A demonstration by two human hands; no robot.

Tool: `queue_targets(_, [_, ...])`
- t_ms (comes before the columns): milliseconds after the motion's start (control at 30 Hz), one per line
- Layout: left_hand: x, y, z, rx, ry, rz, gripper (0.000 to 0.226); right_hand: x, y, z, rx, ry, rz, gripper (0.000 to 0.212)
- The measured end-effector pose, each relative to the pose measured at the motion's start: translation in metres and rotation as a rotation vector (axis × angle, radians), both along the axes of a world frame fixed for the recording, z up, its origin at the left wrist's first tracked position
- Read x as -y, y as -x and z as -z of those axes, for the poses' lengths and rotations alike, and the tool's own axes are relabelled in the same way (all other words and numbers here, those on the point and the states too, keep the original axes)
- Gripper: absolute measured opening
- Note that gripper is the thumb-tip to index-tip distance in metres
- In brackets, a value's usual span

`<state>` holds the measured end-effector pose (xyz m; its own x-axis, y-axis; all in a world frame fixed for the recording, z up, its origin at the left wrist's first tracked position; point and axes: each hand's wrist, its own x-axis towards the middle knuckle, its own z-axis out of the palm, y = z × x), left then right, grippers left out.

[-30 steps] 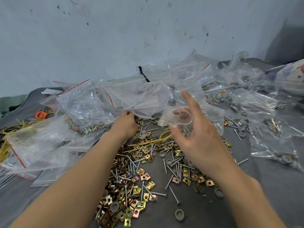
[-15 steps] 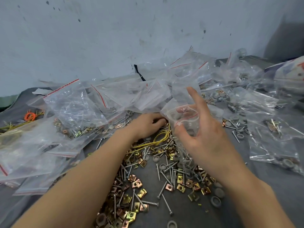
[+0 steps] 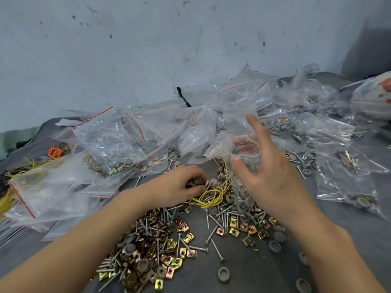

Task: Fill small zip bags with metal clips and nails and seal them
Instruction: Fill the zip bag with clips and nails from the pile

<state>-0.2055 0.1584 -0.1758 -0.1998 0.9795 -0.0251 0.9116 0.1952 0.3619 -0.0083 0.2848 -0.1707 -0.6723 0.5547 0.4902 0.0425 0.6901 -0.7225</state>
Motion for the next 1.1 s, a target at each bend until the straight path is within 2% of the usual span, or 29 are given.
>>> queue_targets(167, [0.021, -0.013, 0.002, -0.1, -0.001, -0.068, 0.014, 0.008, -0.004, -0.003, 0.0, 0.011, -0.022, 0.076])
queue_targets(433, [0.053, -0.026, 0.001, -0.167, -0.111, -0.35, 0.009, 0.007, -0.009, -0.003, 0.023, 0.001, -0.023, 0.076])
queue_targets(567, [0.051, -0.036, -0.002, -0.349, -0.08, -0.475, 0.026, 0.004, -0.01, -0.003, -0.049, 0.045, 0.024, 0.077])
queue_targets(633, [0.032, -0.047, -0.006, -0.387, -0.153, -0.399, 0.03, 0.002, -0.01, -0.005, -0.108, 0.073, 0.048, 0.077])
queue_targets(700, [0.006, -0.059, -0.011, -0.361, -0.16, -0.275, 0.032, 0.0, -0.012, -0.006, -0.171, 0.082, 0.067, 0.074])
queue_targets(800, [-0.035, -0.068, -0.009, -0.355, -0.016, -0.137, 0.031, -0.006, -0.021, -0.008, -0.242, 0.104, 0.091, 0.072])
queue_targets(900, [-0.068, -0.061, -0.005, -0.331, 0.005, -0.139, 0.031, -0.015, -0.029, -0.012, -0.258, 0.092, 0.136, 0.073])
queue_targets(1000, [-0.094, -0.047, 0.001, -0.13, 0.045, -0.169, 0.036, -0.027, -0.034, -0.013, -0.26, 0.077, 0.183, 0.072])
queue_targets(1100, [-0.112, -0.033, 0.005, 0.087, 0.004, -0.199, 0.046, -0.035, -0.037, -0.013, -0.26, 0.054, 0.225, 0.071])
